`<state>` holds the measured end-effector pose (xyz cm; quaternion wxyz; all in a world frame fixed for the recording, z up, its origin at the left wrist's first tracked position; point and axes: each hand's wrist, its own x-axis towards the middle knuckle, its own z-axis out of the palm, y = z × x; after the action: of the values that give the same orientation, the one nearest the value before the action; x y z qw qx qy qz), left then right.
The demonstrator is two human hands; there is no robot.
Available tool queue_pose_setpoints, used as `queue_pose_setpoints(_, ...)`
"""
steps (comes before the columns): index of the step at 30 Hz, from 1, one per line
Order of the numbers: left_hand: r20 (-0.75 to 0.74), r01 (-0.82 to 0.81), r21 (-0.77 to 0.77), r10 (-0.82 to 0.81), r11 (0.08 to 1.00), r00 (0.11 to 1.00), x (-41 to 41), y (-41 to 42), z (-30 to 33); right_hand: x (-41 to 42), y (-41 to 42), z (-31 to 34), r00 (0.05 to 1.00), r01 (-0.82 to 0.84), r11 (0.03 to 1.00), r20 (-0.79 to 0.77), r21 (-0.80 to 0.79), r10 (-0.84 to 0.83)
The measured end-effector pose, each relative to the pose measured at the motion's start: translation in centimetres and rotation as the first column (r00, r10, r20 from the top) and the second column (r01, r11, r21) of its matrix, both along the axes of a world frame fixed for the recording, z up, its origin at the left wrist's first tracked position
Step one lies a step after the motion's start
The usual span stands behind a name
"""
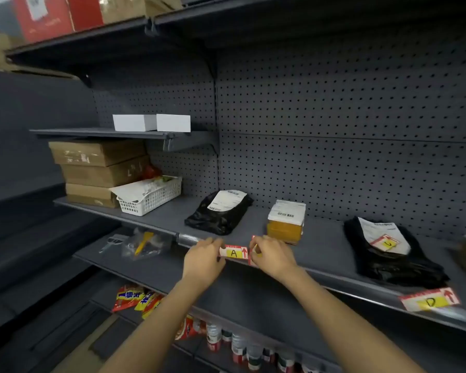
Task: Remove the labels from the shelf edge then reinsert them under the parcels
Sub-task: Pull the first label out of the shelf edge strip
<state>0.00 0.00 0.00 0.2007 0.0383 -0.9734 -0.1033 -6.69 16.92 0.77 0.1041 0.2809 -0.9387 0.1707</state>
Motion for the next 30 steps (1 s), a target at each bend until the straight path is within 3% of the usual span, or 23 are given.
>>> queue_pose_setpoints(9, 0.067, 0.211, 0.007, -0.211, 0.977, 0.975, -7.2, -2.4, -2.4, -3.3, -2.6, -2.6, 0.981, 0.139, 0.987, -0.15, 0.079, -0.126)
queue_pose_setpoints(18, -0.001, 0.412, 0.005, -0.412, 0.911, 0.911, -10.4, -5.7, -2.8, -3.5, -6.0, -2.9, 0.955, 0.227, 0.973, -0.206, 0.032, -0.216)
queue_pose_setpoints(30, -0.003, 0.33, 0.032, -0.33, 0.943, 0.944, -10.9, -14.9, -2.3, -4.9, -15.5, -3.2, 0.969, 0.163, 0.986, -0.191, 0.022, -0.156)
